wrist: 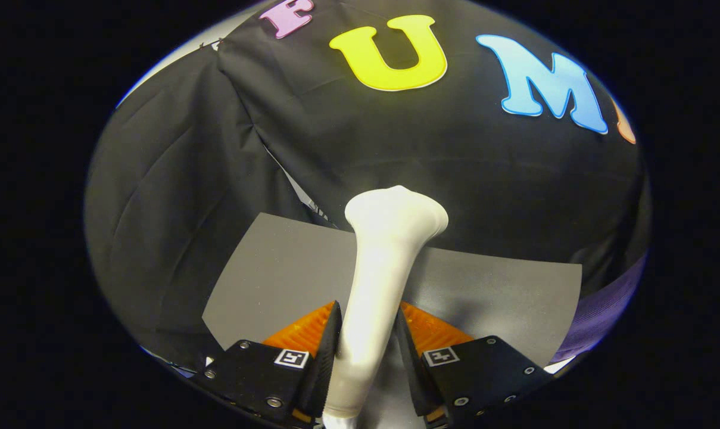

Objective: Iron the clothes twice with a garment steamer, once on the left side and once on the right side.

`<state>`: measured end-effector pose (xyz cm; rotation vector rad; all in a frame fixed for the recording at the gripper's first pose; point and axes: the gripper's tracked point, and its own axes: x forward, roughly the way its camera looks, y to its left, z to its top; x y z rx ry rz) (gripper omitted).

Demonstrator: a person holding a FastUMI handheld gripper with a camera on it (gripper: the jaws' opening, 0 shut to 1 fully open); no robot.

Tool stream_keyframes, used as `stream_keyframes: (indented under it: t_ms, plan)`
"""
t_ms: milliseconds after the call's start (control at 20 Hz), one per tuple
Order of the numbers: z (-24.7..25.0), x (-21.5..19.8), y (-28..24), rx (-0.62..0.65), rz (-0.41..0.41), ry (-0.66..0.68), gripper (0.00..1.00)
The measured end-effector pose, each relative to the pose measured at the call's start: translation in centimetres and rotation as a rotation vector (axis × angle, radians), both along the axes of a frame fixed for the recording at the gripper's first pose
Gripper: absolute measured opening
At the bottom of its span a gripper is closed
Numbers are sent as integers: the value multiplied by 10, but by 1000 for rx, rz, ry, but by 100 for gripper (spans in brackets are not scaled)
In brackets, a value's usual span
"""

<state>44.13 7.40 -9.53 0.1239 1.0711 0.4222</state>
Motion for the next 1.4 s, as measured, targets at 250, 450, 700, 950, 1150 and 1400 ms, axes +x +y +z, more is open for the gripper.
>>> stream_keyframes:
  t_ms: [250, 450, 700, 950, 1150, 1400]
  plan:
    - [-5, -9, 11, 85, -21, 64, 49]
    - [8, -36, 15, 87, 4, -10, 38]
    - [29, -81, -1, 86, -11, -122, 36]
    - [53, -126, -25, 98, -72, -201, 36]
    - [70, -169, -42, 108, -108, -241, 36]
    - [86, -231, -69, 90, -163, -313, 36]
